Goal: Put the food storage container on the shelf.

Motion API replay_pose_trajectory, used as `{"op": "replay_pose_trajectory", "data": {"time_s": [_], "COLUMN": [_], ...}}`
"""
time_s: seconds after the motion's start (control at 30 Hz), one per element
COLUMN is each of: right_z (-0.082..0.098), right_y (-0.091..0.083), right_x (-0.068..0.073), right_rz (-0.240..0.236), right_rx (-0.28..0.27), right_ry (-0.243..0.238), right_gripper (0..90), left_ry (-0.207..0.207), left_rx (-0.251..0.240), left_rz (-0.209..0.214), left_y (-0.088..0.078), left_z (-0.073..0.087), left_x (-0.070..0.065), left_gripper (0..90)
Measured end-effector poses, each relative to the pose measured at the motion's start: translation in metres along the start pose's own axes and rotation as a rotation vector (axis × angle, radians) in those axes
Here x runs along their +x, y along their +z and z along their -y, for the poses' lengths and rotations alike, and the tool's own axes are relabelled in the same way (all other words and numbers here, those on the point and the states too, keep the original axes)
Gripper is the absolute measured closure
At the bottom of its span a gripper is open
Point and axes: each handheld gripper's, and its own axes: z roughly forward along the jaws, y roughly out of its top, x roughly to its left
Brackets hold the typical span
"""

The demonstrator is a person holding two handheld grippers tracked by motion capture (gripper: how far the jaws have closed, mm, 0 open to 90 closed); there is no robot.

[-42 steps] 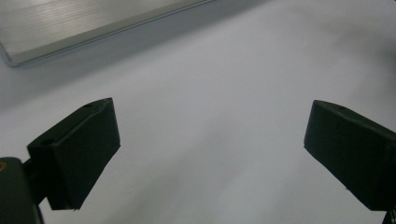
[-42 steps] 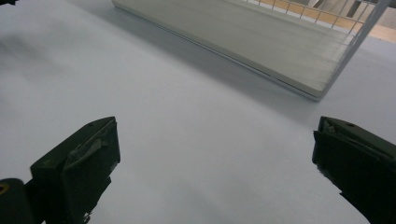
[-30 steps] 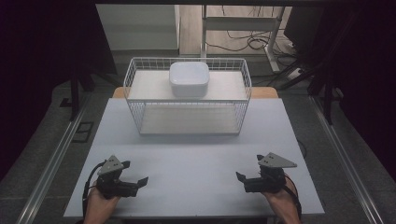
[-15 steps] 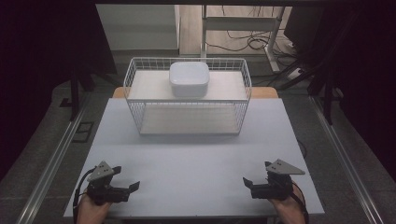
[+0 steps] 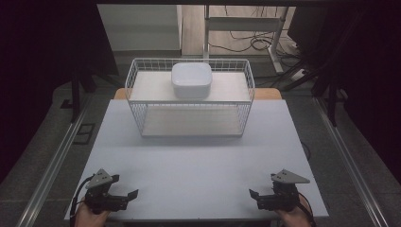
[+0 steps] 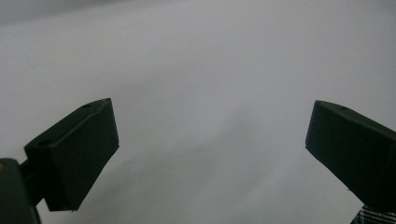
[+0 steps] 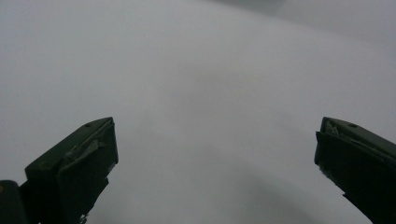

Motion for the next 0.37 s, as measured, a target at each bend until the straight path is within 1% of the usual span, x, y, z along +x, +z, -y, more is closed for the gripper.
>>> {"op": "replay_pose_trajectory", "data": {"time_s": [0.07,0.1,0.17,0.23,0.37], "right_z": [0.0025,0.0027,0.0030,0.0033,0.0034], "right_y": [0.0005,-0.0008,-0.0010,-0.0008,-0.0003], "right_x": [0.0002,0.0005,0.0002,-0.0025,-0.0039], "right_rz": [-0.002,0.009,0.008,0.002,-0.001], "right_rx": [0.016,0.006,0.005,0.005,0.006], "right_ry": [0.005,0.010,0.012,0.036,0.043], "right_gripper": [0.0,0.0,0.0,0.0,0.0], "left_ry": [-0.008,-0.015,-0.020,-0.033,-0.033], "left_rx": [-0.004,-0.003,-0.003,-0.004,0.001], "left_rz": [0.002,0.005,0.007,0.012,0.012], "left_y": [-0.0004,-0.0003,-0.0001,0.0000,0.0007], "left_z": [0.0004,0.0006,0.0007,0.0008,0.0003], "left_x": [0.0007,0.0016,0.0020,0.0031,0.0032], "left_gripper": [2.4,2.4,2.5,2.6,2.8]}}
